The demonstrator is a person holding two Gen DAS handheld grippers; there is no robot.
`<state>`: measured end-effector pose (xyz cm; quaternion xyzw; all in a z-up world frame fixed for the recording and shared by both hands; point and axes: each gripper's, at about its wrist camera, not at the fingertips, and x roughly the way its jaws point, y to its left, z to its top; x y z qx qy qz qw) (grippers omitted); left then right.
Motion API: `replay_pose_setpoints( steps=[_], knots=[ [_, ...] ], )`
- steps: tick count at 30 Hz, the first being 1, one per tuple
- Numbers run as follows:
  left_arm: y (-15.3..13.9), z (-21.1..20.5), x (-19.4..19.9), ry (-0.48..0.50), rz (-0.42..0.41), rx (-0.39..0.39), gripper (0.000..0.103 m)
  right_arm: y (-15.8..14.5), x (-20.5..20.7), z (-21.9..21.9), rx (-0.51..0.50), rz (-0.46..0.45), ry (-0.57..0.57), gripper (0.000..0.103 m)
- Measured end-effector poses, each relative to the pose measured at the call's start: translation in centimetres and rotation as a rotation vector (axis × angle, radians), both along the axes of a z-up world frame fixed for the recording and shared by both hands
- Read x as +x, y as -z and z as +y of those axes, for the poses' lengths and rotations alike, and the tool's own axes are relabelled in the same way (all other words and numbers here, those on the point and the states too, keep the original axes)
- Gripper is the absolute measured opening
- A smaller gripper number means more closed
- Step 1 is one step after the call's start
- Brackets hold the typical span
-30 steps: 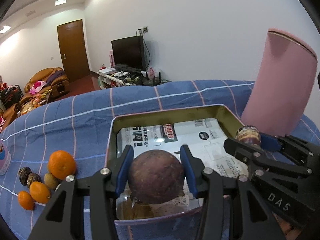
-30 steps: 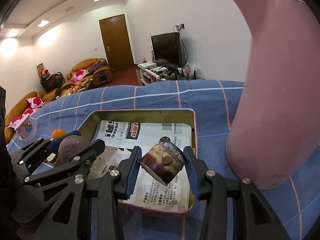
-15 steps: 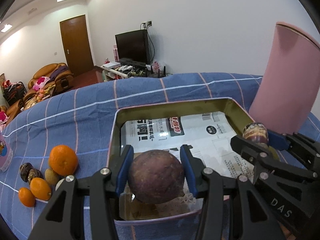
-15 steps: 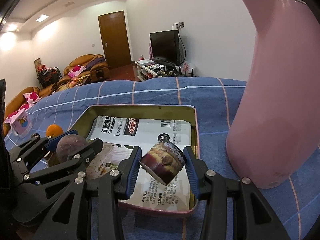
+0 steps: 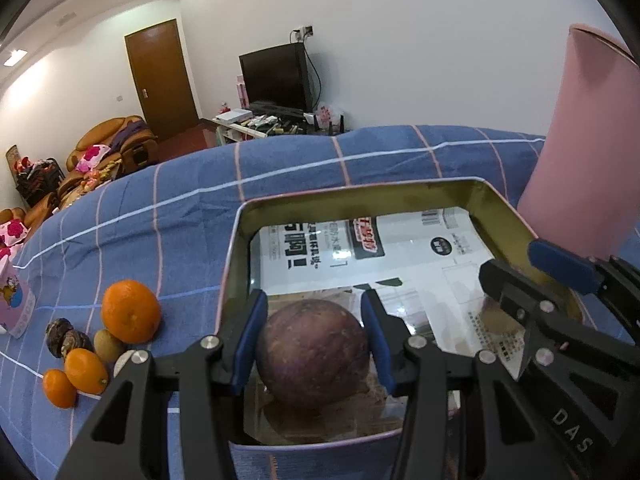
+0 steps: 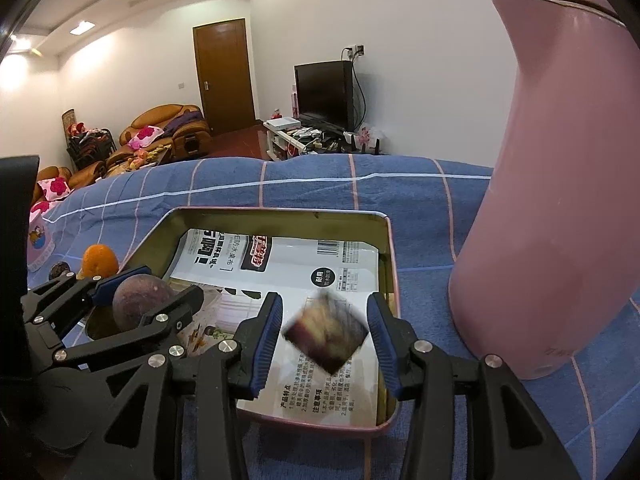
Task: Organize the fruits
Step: 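Carry the sweet potato and round tin into the pink tin box and release both, then withdraw both tools from the box back toward the fruit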
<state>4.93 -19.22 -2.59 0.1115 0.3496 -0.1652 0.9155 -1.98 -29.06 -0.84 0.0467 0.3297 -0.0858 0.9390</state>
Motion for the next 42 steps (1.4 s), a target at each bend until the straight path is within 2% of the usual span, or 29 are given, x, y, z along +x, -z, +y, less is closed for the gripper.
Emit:
replay_pose_setpoints(
  steps=[3,4,7,9,10,11,12,13,14,15,19,22,25,29,42],
  knots=[
    [-0.3,0.3,-0.3,-0.009,-0.021,-0.004,0.054,0.0,-0.3,-0.4,0.034,-0.017,0.005,0.051],
    [-0.4,0.4,-0.4,-0.02,-0.033,-0.001,0.06,-0.1,-0.4,-0.6,0.049,-0.022,0.005,0.052],
    [-0.6,0.8,-0.6,-0.024,-0.045,-0.019,0.064,-0.1,-0.5,-1.2,0.095,-0.037,0.005,0.052],
    [-0.7,0.8,-0.8,-0.002,-0.049,-0.029,0.074,-0.3,-0.7,-1.5,0.12,-0.05,0.005,0.053],
    [-0.8,0.7,-1.1,0.016,-0.058,-0.033,0.085,-0.5,-0.9,-1.6,0.141,-0.069,-0.001,0.058],
    [-1.1,0.4,-1.7,0.018,-0.096,-0.022,0.095,-0.7,-1.1,-1.6,0.143,-0.085,0.0,0.063],
    [-1.4,0.2,-2.1,0.011,-0.135,-0.009,0.098,-0.9,-1.4,-1.5,0.134,-0.104,0.007,0.066],
    [-1.8,0.1,-2.8,0.011,-0.191,0.003,0.101,-1.3,-1.8,-1.2,0.099,-0.136,0.026,0.075],
    [-2.0,0.0,-3.4,0.018,-0.227,0.009,0.102,-1.6,-2.0,-1.0,0.075,-0.155,0.035,0.082],
    [-2.1,-0.1,-3.8,0.026,-0.25,0.013,0.102,-1.8,-2.2,-0.8,0.053,-0.172,0.04,0.083],
    [-2.1,-0.1,-4.2,0.028,-0.27,0.038,0.103,-2.5,-3.0,-0.2,-0.055,-0.258,0.075,0.084],
    [-2.2,0.4,-4.2,0.007,-0.278,0.021,0.103,-2.4,-2.9,-0.1,-0.085,-0.259,0.095,0.085],
    [-2.4,1.1,-4.1,-0.033,-0.293,0.01,0.103,-2.6,-3.0,-0.4,-0.077,-0.263,0.116,0.085],
    [-2.2,1.7,-3.5,-0.057,-0.262,0.005,0.103,-2.5,-3.1,-1.3,-0.042,-0.255,0.133,0.085],
    [-2.2,2.6,-4.2,-0.066,-0.26,0.01,0.103,-1.4,-3.8,-2.5,0.082,-0.198,0.171,0.085]
  ],
)
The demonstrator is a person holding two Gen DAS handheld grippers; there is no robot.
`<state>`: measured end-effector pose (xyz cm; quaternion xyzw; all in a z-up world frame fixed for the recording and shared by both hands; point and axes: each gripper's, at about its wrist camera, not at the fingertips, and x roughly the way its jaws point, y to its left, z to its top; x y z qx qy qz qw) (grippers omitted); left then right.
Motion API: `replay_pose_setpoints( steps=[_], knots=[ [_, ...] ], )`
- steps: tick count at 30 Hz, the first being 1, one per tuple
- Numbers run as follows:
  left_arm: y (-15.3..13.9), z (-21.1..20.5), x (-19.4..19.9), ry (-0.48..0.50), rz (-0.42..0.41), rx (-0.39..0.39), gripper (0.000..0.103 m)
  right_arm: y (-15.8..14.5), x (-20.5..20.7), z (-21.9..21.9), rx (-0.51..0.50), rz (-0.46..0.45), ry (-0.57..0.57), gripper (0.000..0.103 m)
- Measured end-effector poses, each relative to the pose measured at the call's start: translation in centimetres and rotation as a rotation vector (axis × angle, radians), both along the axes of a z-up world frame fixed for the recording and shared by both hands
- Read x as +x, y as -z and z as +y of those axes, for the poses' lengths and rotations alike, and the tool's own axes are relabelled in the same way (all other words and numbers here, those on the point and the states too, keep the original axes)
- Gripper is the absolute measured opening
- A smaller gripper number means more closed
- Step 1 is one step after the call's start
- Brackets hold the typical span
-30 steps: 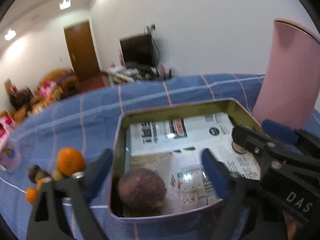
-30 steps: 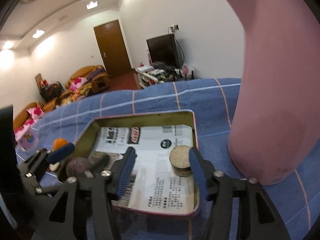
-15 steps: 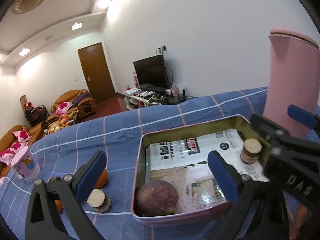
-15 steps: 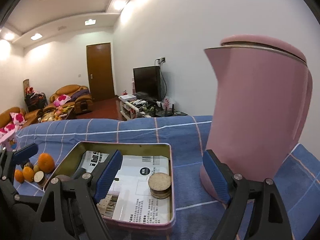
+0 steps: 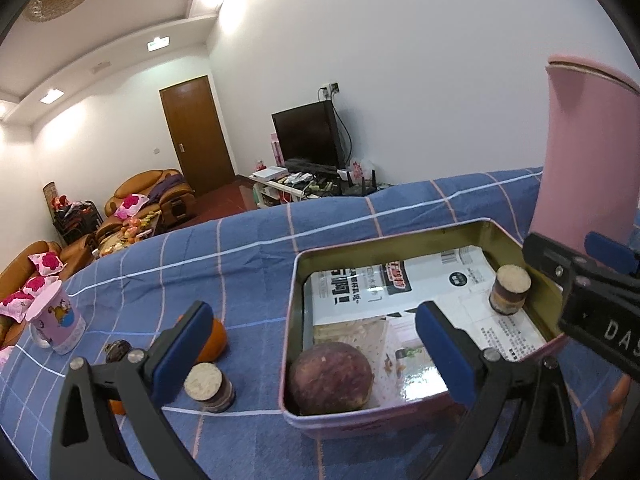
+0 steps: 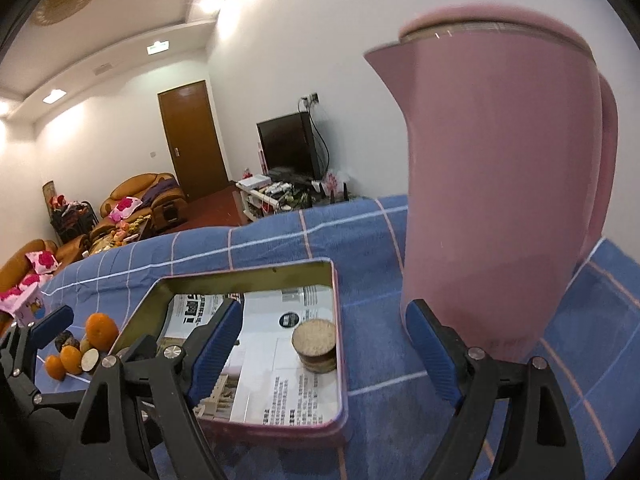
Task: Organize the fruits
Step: 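Withdraw both tools from the box back toward the fruit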
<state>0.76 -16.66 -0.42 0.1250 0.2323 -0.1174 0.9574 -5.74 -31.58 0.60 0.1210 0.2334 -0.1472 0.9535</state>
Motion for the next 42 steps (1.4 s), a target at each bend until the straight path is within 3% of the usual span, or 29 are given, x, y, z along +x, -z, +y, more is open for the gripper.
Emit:
replay_pose_setpoints(
  steps=[9,20,34,42],
  knots=[
    [-0.2,0.4,-1.2,0.031,-0.016,-0.003,0.103,0.0,-1.9,-0.2,0.039,-0.021,0.071,0.085],
    [-0.3,3.2,-2.0,0.025,0.0,-0.032,0.103,-1.1,-3.6,4.3,-0.091,-0.06,0.011,0.085],
    [0.3,11.7,-0.4,-0.124,0.062,-0.029,0.103,-0.7,-1.4,10.5,-0.107,-0.013,-0.135,0.085],
    [1.3,18.3,2.3,-0.229,0.179,-0.103,0.103,-0.3,-0.1,14.6,-0.127,0.001,-0.242,0.085]
  ],
)
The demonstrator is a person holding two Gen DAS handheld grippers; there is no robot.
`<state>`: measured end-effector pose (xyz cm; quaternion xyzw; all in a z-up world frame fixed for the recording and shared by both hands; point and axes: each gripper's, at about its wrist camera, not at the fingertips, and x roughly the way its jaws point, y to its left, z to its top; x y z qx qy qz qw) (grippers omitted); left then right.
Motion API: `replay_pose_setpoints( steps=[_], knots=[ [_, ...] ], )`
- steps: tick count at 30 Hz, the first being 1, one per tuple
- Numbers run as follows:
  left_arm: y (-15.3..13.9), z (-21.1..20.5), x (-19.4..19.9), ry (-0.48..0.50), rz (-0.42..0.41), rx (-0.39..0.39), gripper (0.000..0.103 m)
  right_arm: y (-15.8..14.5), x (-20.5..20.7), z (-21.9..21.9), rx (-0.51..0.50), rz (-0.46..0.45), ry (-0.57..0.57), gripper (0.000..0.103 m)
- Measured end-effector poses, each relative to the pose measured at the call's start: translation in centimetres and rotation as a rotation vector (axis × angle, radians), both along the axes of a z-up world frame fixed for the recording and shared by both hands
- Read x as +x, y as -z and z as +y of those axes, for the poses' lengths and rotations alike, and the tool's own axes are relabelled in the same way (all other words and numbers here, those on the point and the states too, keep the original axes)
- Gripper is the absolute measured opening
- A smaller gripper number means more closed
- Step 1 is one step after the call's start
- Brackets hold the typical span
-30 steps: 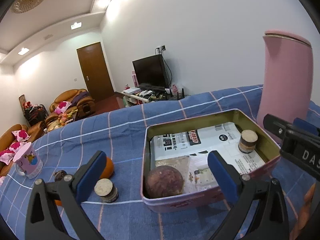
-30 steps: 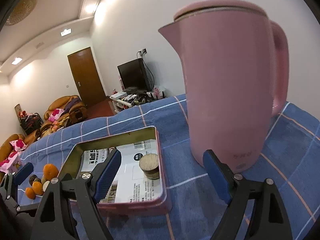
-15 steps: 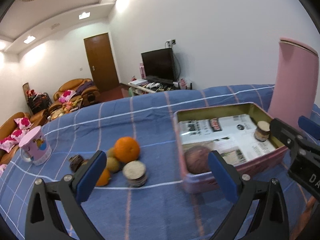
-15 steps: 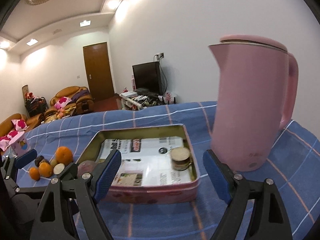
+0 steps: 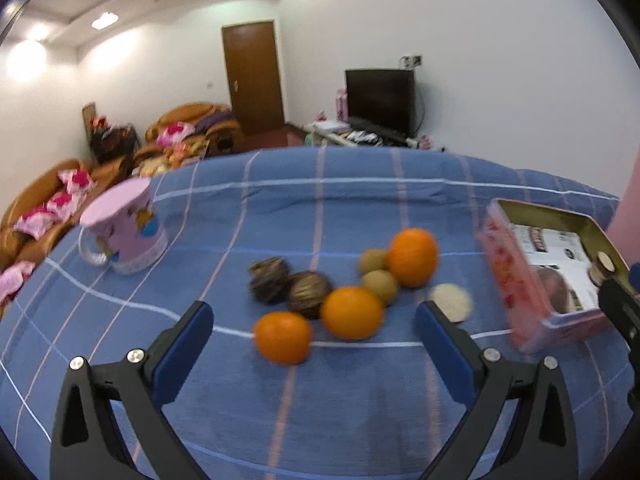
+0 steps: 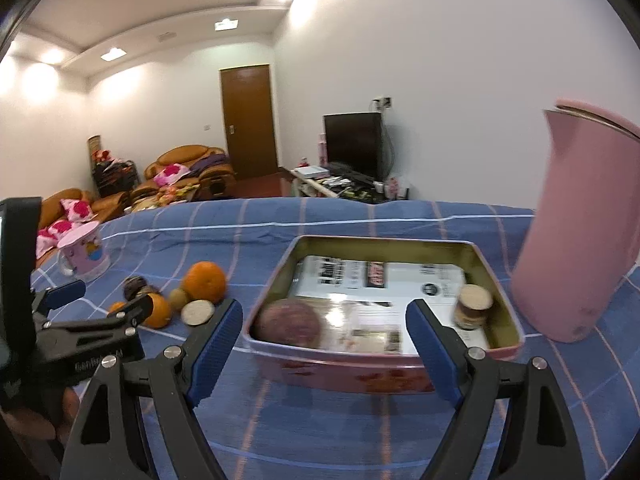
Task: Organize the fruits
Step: 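Withdraw both tools from the box back toward the fruit, then grasp an orange with the left tool while the right tool grasps the flat round tin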
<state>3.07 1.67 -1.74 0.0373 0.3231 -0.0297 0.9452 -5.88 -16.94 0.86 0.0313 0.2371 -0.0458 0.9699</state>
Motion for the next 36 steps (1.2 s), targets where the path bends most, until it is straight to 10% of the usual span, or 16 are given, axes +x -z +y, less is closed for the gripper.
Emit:
replay_pose_setpoints(
  steps=[17,27,36],
  knots=[
    [3.7,4.9,4.5,-0.035,0.253,-0.153,0.081,1.7,5.5,8.6,-0.128,0.133,-0.236,0.08],
    [3.6,5.1,4.6,-0.008,0.238,-0.175,0.046,3.4,9.7,10.4,-0.201,0.275,-0.266,0.061],
    [3.4,5.0,4.4,0.005,0.237,-0.163,0.044,5.2,12.5,10.9,-0.278,0.39,-0.269,0.058]
  ],
)
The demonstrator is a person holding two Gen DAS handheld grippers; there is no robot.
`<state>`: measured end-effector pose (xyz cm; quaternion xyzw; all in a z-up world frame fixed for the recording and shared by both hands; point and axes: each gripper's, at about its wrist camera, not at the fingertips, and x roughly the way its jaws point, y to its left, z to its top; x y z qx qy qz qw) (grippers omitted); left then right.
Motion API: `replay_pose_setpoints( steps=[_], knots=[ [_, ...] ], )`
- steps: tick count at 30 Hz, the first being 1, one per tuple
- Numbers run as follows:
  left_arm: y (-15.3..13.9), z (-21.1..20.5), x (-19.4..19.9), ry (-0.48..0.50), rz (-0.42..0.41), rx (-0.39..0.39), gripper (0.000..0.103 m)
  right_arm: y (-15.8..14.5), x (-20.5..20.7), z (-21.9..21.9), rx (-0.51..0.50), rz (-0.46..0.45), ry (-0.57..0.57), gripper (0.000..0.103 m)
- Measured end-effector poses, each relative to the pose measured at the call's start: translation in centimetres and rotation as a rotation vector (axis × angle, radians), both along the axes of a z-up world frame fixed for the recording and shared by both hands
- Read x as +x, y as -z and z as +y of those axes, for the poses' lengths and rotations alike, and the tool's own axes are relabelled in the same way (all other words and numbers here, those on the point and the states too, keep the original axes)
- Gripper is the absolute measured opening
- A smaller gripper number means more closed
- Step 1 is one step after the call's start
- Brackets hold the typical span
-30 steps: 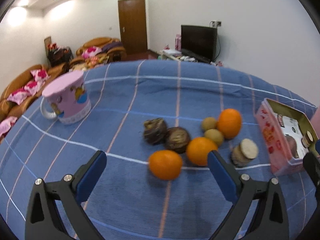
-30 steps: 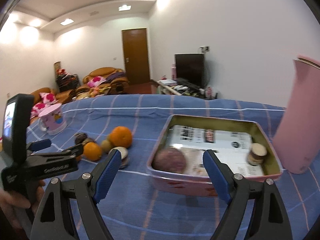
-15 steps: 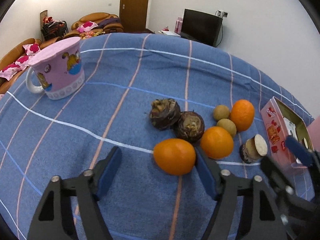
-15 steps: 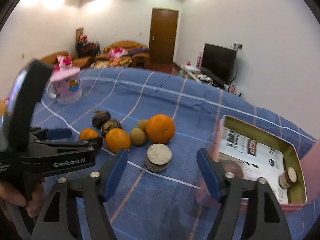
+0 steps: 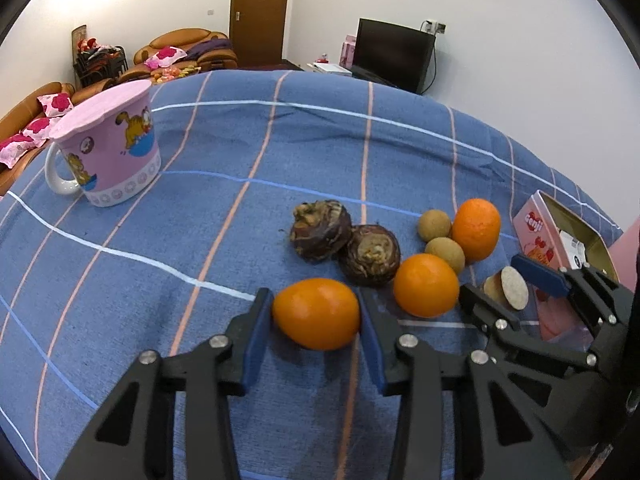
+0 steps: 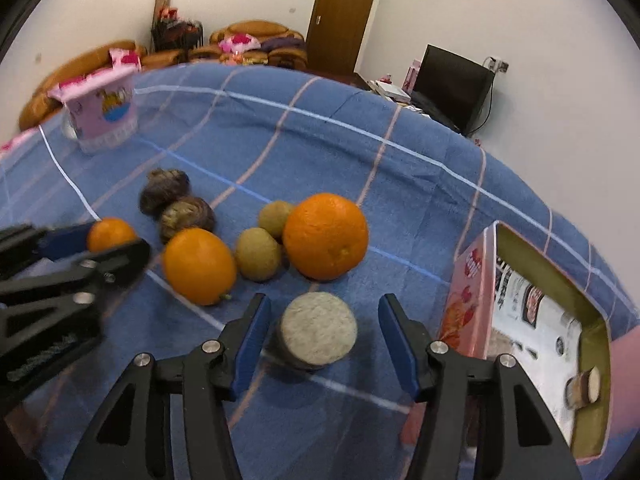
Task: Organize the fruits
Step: 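Grasp an orange with the left tool while the right tool grasps the flat round tin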
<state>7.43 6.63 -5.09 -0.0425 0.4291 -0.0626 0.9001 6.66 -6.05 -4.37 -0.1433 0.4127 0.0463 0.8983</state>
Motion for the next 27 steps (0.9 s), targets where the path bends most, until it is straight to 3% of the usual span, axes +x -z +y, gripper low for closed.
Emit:
replay_pose_setpoints(
  steps=[3,8,17,22,27],
  knots=[
    [0.0,0.1,0.1,-0.007,-0.001,0.007,0.044,0.0,0.0,0.0,-0.009,-0.001,-0.007,0.056],
    [-0.1,0.5,0.0,-0.037,-0.01,0.019,0.044,-0.4,-1.0,-0.3,-0.002,-0.028,-0.016,0.037],
    [-0.8,1.0,-0.4,-0.069,-0.054,0.015,0.044,-3.1,-4.5,-2.2,0.331,-0.17,-0.097,0.037],
    [-2.0,1.0,-1.1,-0.069,-0.138,0.029,0.044,-3.7,-5.9,-1.2,0.376,-0.209,-0.118,0.037],
    [-3.2,1.3,-1.7,-0.054,-0.218,-0.033,0.044,-4.3,-7.6,-0.5,0.354,-0.28,-0.077,0.037]
  ],
)
